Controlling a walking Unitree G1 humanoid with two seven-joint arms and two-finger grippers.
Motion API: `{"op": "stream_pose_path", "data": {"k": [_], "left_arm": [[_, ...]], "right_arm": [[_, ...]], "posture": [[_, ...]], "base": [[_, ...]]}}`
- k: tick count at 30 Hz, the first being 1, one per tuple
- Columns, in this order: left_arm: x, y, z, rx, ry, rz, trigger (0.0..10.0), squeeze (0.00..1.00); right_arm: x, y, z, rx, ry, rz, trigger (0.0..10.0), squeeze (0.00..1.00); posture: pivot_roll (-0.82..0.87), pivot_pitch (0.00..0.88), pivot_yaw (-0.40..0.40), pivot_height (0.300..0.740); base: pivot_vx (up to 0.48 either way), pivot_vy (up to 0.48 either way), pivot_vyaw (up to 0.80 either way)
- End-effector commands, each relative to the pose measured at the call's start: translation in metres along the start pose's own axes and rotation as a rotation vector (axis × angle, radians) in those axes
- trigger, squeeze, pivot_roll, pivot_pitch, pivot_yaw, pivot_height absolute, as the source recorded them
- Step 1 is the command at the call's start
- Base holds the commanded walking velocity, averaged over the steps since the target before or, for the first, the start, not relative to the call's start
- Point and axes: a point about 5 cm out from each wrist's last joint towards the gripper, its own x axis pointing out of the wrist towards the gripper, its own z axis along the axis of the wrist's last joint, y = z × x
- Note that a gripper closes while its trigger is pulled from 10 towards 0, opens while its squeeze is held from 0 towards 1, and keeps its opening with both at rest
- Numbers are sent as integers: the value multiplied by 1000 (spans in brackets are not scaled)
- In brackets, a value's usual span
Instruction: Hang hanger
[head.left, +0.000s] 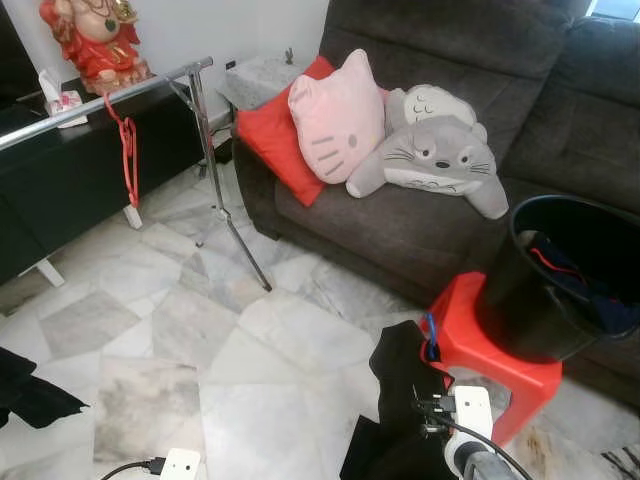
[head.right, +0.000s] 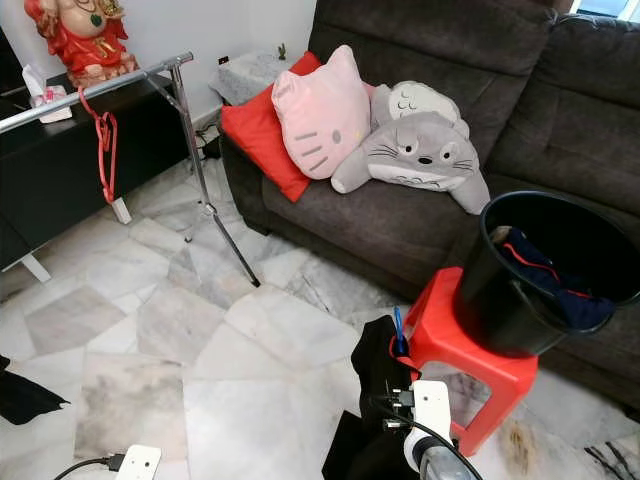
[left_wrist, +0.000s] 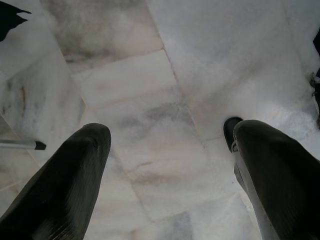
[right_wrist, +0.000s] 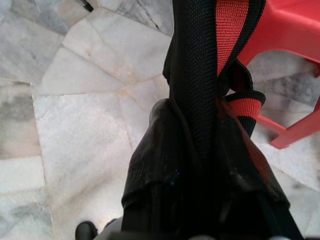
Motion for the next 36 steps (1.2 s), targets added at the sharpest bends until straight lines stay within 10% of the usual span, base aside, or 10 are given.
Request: {"op": "stream_pose_path", "data": {"k": [1,36], "left_arm": [[-1,-1,-7,9,23,-7,10000,0],[-1,1,-7,9,27,-5,10000,0]], "right_arm": [[1,-4,7,-1,-26,-15,10000,0],[-2,-12,6,3,-47,-33,10000,0]], "posture": [[-185,14,-5,740],[-181,13,-3,740]], "base": [[-304,0,0],[-337,0,0]]}}
